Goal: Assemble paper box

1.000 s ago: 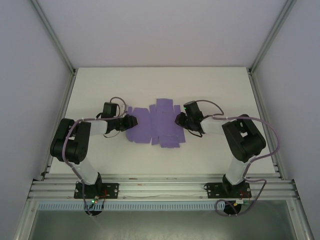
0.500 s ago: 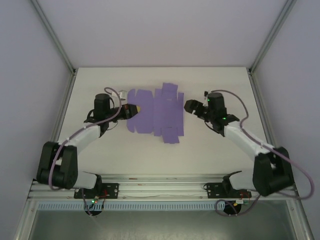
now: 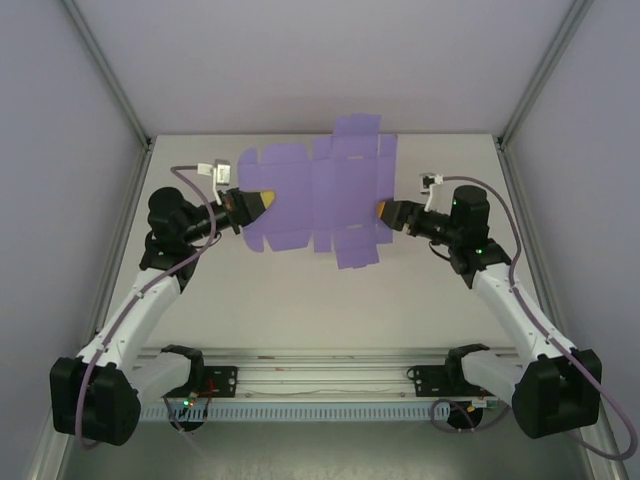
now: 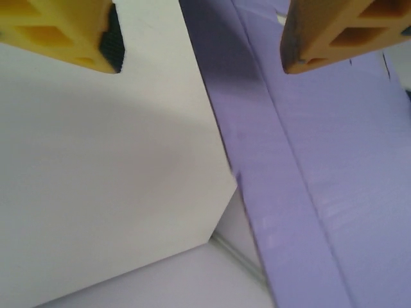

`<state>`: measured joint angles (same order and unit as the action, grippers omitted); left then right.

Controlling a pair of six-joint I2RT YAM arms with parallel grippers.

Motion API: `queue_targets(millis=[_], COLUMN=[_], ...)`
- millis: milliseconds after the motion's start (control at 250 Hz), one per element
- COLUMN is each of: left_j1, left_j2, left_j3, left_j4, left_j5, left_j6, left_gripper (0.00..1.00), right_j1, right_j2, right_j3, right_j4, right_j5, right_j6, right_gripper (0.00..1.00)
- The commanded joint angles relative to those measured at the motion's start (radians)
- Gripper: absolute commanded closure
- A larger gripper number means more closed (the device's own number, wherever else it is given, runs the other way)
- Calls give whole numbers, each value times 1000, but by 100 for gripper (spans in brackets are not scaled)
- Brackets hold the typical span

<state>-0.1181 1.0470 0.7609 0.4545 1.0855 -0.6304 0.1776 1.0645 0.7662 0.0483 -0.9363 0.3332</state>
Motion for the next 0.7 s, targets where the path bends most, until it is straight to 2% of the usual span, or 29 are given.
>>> queue_targets(millis=[0,76,200,240,352,364,376,416,436,444,592,696], left_j1=[-5,-5,-4,-5,-5,-5,-5,-5,-5,-5,-5,-5], left_j2=[-15,-19,-28,-31,-52,-55,-58,-70,-78,-81,-138,-158], left_j3=[29,21,10,0,-42,-45,-47,-51,-50,-50,-39,-15], left_j4=[63,67,24,5,-41,-55,-72,-151,-202,-223,-572,-746], left_j5=[9,-7,-32,-41,-87,-98,-114,-170,-207,-227,-604,-771], left_j6=[-51,-51,-25,-12,14,18,22,54,70,72,120,137], left_gripper=[100,100,100,100,100,93,82,31,8,2,0,0], right_j1=[-2,-3,-3,-3,-3,-3,-3,-2,-3,-3,14,41], right_j2=[-21,-25,-58,-74,-115,-118,-121,-127,-127,-127,-107,-60], right_j3=[-22,-29,-44,-49,-67,-69,-68,-68,-64,-63,-40,-52], right_j4=[96,111,109,108,81,73,65,32,7,-4,-191,-244], right_j5=[-116,-134,-145,-139,-109,-100,-90,-53,-31,-21,123,161], right_j6=[-3,-14,-67,-83,-161,-171,-178,-206,-222,-230,-395,-559], right_gripper=[51,71,91,100,100,100,100,100,100,100,100,100])
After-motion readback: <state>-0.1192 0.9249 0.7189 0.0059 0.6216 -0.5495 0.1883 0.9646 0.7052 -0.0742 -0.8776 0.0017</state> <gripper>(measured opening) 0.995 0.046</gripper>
